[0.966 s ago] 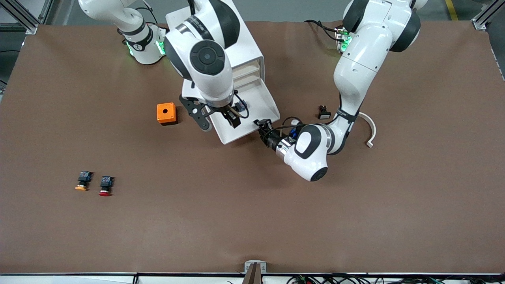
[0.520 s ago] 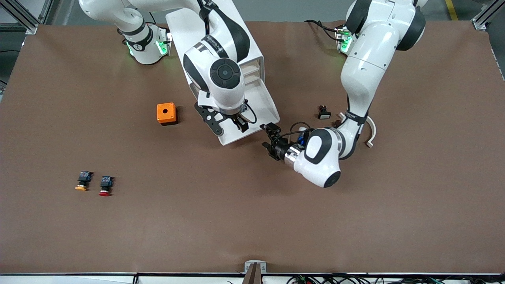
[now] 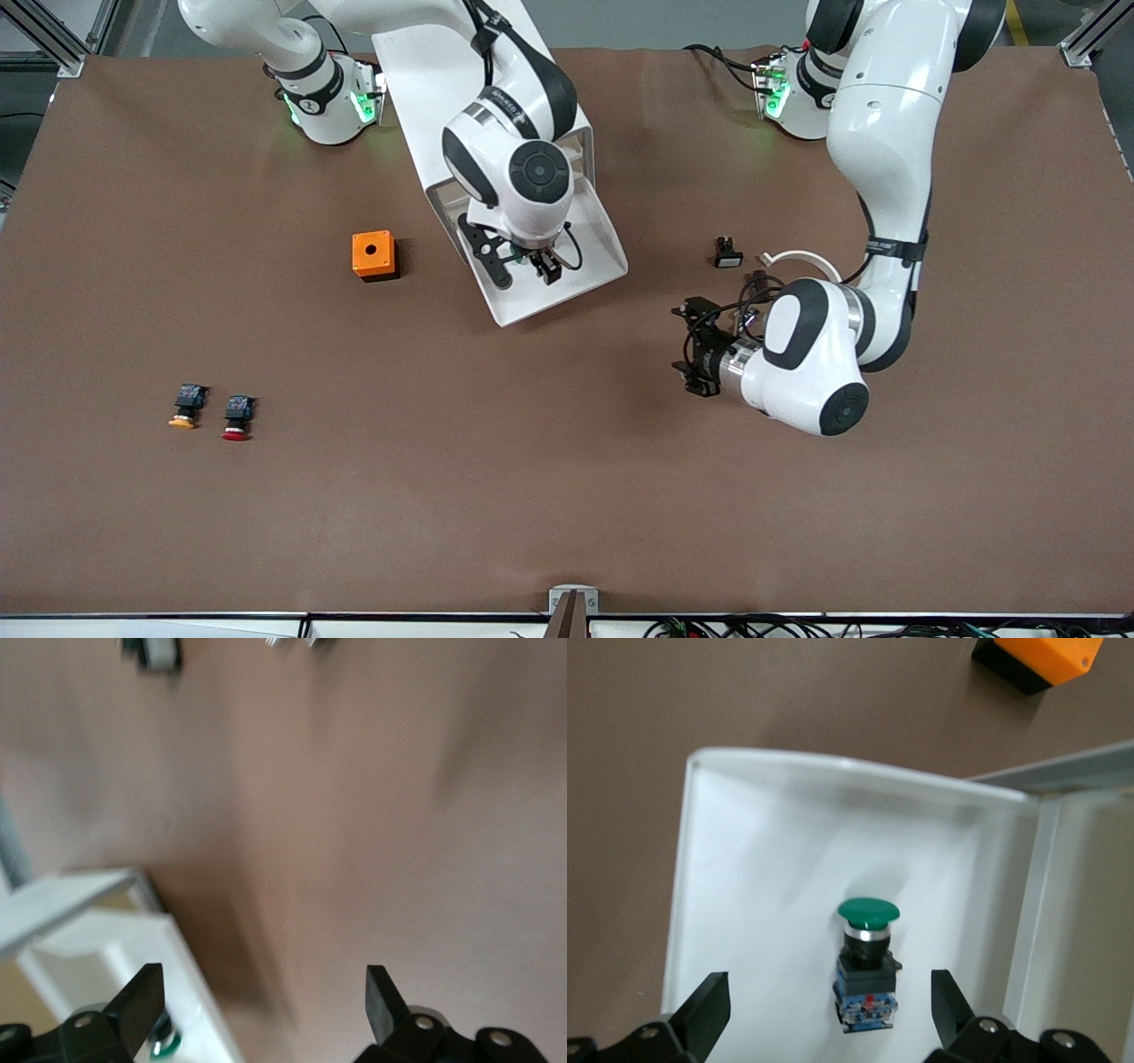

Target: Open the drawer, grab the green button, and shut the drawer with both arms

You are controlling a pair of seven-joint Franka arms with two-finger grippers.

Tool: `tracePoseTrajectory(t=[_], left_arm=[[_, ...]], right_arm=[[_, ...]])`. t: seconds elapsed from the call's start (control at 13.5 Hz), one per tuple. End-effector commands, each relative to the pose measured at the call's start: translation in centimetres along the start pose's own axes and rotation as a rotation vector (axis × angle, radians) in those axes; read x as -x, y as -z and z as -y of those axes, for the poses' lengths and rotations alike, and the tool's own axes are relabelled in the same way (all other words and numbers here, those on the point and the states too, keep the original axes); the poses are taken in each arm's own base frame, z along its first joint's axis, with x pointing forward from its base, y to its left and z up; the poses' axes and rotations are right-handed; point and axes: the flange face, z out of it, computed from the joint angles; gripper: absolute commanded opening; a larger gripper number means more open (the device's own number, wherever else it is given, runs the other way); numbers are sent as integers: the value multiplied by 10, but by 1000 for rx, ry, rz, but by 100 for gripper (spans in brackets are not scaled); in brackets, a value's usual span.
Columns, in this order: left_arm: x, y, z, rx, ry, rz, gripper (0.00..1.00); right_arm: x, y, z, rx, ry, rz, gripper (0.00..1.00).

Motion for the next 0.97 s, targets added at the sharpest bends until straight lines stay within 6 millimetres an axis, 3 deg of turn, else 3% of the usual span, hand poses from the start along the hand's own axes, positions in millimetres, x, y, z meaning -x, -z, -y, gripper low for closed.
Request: tracePoseTrajectory(t=[0.0,0.22,0.52,0.67,0.89], left_arm=[[-19,39,11,78,-104,-122,100],[-40,71,15,137,-206,-261,100],[-39,112,38,158,-501,-341,100],[-49,125,37,176,-540,-338,100],[-44,146,48,224,-607,-348,100]], right_arm=[[19,-25,2,24,1,-10,100],[20,-36,4,34,1,-14,100],[16,-45,4,52,-5,-18,100],[18,-53,5,62,-4,-22,100],[24,-61,7,56,3,-24,100]])
